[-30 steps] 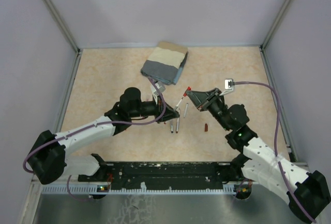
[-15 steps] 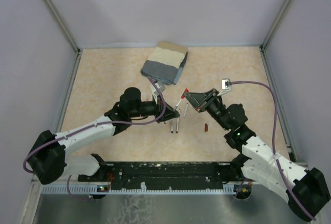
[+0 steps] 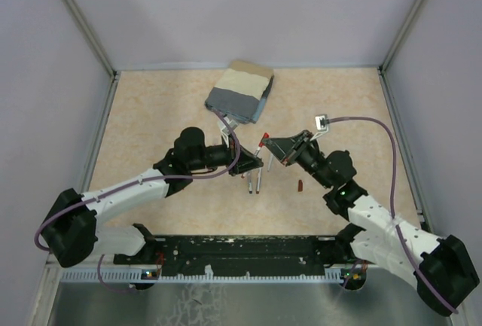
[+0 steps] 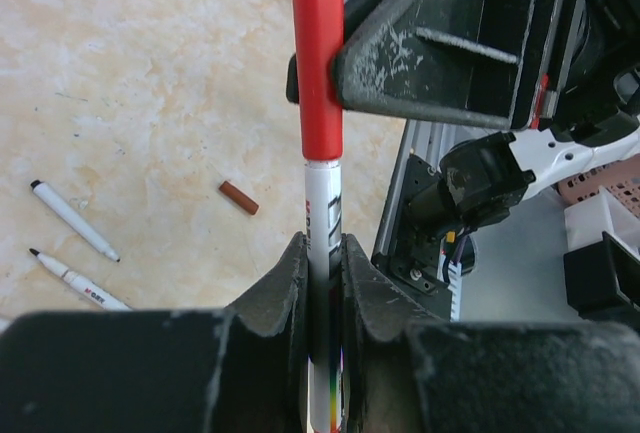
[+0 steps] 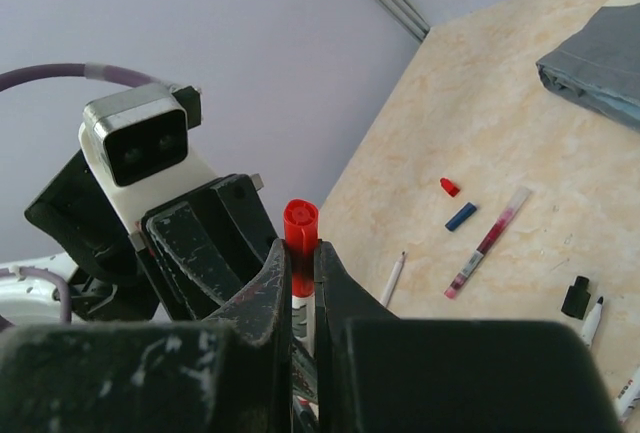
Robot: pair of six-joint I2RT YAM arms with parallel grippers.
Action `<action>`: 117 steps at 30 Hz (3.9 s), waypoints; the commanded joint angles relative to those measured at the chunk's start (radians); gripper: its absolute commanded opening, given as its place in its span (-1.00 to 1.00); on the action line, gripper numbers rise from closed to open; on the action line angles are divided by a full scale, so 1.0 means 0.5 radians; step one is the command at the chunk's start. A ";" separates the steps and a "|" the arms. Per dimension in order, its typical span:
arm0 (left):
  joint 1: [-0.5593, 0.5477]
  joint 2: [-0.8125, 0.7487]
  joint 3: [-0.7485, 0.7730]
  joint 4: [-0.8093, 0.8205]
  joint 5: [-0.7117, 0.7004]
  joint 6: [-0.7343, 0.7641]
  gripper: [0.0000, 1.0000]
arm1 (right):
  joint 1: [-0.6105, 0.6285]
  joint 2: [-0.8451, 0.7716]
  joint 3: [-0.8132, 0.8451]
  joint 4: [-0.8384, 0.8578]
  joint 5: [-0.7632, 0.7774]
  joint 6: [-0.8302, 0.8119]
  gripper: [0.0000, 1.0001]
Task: Insert the pens into the pen caps
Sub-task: Insert the pen cap onto the pen, then press the pen cap onto the pen.
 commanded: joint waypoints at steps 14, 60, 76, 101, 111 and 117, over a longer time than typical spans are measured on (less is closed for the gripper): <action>-0.005 0.005 0.070 0.246 -0.145 -0.060 -1.00 | -0.013 -0.125 0.115 -0.376 -0.045 -0.291 -0.23; -0.005 0.087 0.071 0.414 0.075 -0.138 -1.00 | -0.013 -0.222 0.603 -0.571 0.344 -0.500 -0.19; -0.004 0.097 0.081 0.408 0.110 -0.130 -1.00 | -0.013 0.113 0.713 -0.520 -0.127 -0.435 -0.48; -0.006 -0.041 0.394 0.516 -0.152 0.146 -1.00 | 0.629 0.054 0.362 -0.799 0.014 -0.424 -1.00; 0.015 -0.154 0.487 0.427 -0.221 0.231 -1.00 | 0.774 0.111 0.143 -0.848 0.088 -0.385 -1.00; 0.028 -0.183 0.482 0.391 -0.227 0.242 -1.00 | 0.776 0.017 0.140 -0.846 0.227 -0.375 -1.00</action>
